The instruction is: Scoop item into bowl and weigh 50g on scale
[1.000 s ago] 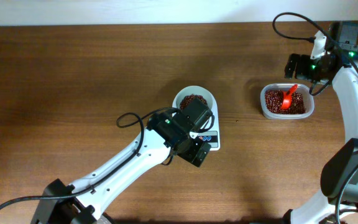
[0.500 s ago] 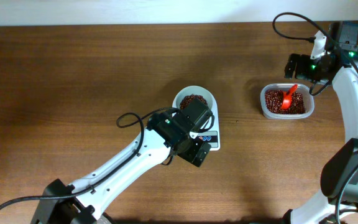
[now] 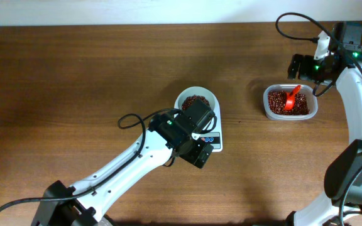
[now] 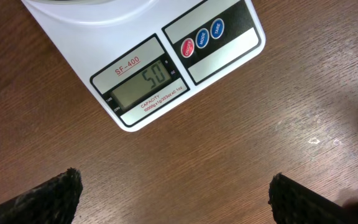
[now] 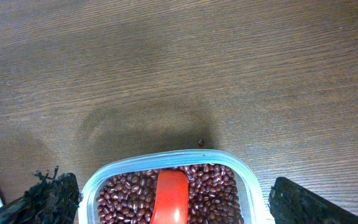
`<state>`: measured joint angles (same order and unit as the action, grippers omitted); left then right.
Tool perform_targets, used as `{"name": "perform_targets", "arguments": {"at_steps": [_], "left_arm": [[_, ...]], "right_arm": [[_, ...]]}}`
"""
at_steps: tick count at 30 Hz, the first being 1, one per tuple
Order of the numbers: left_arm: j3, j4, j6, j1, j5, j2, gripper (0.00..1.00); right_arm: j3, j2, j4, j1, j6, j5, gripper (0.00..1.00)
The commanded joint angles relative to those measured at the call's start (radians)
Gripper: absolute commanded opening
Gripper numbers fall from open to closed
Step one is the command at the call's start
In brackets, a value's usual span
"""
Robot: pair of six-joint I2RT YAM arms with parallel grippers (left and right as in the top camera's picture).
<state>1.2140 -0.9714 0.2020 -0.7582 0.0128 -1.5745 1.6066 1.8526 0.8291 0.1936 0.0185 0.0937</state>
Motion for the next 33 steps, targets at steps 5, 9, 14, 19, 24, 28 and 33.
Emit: {"name": "perform_targets", "arguments": {"at_steps": [5,9,14,19,24,28,33], "left_arm": [[-0.004,0.001,-0.01,-0.003,0.01,0.013,0.99],[-0.004,0.001,-0.01,-0.003,0.01,0.013,0.99],[-0.004,0.002,-0.01,-0.003,0.01,0.013,0.99],[-0.004,0.001,-0.01,-0.003,0.01,0.013,0.99],[-0.004,0.002,-0.01,-0.003,0.01,0.013,0.99],[-0.004,0.001,-0.01,-0.003,0.01,0.013,0.99],[-0.004,0.001,-0.01,-0.003,0.01,0.013,0.99]], "right_arm": [[0.022,0.002,-0.003,-0.003,-0.003,-0.013,0.99],[0.022,0.002,-0.003,-0.003,-0.003,-0.013,0.99],[0.022,0.002,-0.003,-0.003,-0.003,-0.013,0.99],[0.022,0.002,-0.003,-0.003,-0.003,-0.013,0.99],[0.021,-0.206,-0.003,-0.026,-0.003,-0.013,0.99],[0.021,-0.427,-0.002,-0.026,-0.003,-0.013,0.99],[0.02,-0.647,-0.002,-0.056,-0.003,-0.013,0.99]]}}
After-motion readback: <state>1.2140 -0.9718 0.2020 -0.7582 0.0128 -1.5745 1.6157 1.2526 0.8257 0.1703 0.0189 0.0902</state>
